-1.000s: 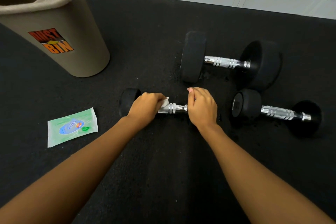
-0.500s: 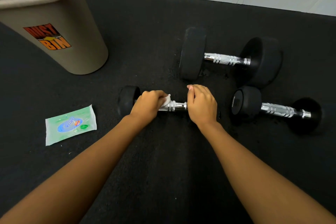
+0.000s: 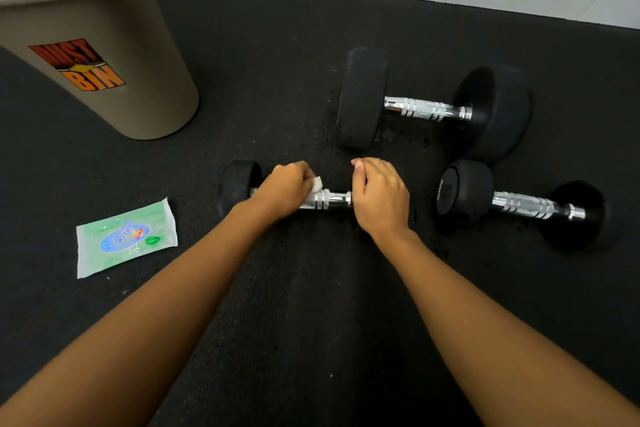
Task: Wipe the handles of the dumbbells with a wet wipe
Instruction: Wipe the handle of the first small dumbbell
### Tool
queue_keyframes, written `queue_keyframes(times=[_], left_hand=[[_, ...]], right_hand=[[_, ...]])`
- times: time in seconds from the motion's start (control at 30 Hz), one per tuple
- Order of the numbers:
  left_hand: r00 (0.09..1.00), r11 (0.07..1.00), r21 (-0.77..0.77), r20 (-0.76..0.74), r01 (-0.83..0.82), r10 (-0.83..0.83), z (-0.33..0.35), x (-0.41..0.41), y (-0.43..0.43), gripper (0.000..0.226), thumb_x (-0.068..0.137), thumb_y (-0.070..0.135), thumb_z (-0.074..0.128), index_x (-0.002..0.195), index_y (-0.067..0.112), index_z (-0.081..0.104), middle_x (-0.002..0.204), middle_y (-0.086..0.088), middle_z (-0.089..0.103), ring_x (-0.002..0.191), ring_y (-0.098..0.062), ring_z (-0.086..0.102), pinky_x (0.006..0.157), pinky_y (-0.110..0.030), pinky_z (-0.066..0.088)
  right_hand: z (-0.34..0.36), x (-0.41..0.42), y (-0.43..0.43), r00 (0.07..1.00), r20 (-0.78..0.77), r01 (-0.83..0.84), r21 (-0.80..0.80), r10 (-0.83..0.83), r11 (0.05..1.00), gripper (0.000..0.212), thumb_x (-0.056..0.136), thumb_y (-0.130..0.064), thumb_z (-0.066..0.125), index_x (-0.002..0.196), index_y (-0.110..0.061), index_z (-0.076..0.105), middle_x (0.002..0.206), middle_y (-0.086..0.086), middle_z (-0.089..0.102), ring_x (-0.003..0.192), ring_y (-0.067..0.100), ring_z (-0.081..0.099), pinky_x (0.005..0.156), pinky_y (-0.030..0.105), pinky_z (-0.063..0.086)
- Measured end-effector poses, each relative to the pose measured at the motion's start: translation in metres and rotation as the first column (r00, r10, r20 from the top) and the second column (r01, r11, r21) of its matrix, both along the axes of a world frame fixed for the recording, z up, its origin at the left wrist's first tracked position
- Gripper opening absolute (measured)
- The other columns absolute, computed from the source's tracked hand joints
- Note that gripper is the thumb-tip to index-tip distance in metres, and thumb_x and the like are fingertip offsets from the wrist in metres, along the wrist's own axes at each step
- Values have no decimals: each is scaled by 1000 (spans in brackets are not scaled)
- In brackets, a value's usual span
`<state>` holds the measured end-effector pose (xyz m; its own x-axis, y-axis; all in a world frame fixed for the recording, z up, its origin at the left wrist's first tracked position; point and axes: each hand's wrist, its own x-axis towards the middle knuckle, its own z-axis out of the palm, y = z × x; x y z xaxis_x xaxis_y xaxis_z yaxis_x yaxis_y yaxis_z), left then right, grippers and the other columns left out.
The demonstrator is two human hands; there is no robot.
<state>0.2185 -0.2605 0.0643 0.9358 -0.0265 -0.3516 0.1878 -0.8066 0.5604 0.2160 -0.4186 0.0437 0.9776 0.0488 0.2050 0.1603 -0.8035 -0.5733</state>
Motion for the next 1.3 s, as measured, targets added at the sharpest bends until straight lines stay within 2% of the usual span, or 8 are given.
queue_keyframes(times=[0.1,0.33,0.53,0.77,0.93,1.1,1.2,1.3], left_hand=[[996,999,2,-80,44,-44,4,10,1,19,94,14,46,106,11,60,109,-10,62,88,-16,52,73,-26,39],[1000,990,-141,7,-20,21,-5,-9,9,16,93,24,51,103,16,60,103,-6,65,95,-18,59,81,-31,46],[999,998,-58,-29,31,-33,-5,4,0,26,94,24,49,116,14,60,112,-10,64,101,-22,57,81,-28,42],[946,995,-86,324,46,-15,-15,-34,7,26,91,22,56,116,17,62,108,-4,65,100,-15,56,84,-24,42],[949,996,-84,314,-6,33,-18,-23,-4,21,91,26,55,105,15,65,101,-7,67,94,-18,60,81,-36,49],[836,985,7,528,171,-149,-21,-45,2,25,89,24,54,100,6,67,103,-6,68,100,-20,59,93,-25,39],[815,987,49,559,150,-152,-27,-48,7,30,89,27,49,99,6,67,106,-7,68,104,-20,58,101,-27,34],[826,995,25,555,97,-95,-24,-45,-4,18,87,16,57,99,5,66,106,-10,68,106,-24,59,99,-35,41]], right_hand=[[0,-1,0,1000,2,-1,0,1,1000,38,94,-24,34,102,-6,66,99,6,69,97,20,59,84,31,45],[0,-1,-1,1000,-11,1,-1,-1,1000,36,94,-23,35,103,-7,66,100,6,68,98,20,59,85,31,45],[3,1,0,999,-43,0,-3,0,1000,31,96,-19,38,103,-7,66,101,6,68,100,20,58,85,31,43],[1,0,0,1000,-3,8,9,-8,1000,35,94,-21,36,101,-6,67,97,6,69,96,21,59,82,32,46],[1,0,0,1000,0,4,5,-4,1000,36,94,-22,36,101,-7,67,98,6,69,96,20,59,82,31,45],[0,0,-1,1000,-5,4,11,-4,1000,35,94,-22,36,102,-7,67,100,5,69,98,20,59,83,30,44],[0,-1,0,1000,-8,4,10,-3,1000,37,94,-23,35,103,-7,67,100,5,69,98,19,59,83,31,45],[0,-1,0,1000,0,3,9,-3,1000,36,94,-23,35,102,-7,67,100,5,69,97,19,59,83,31,45]])
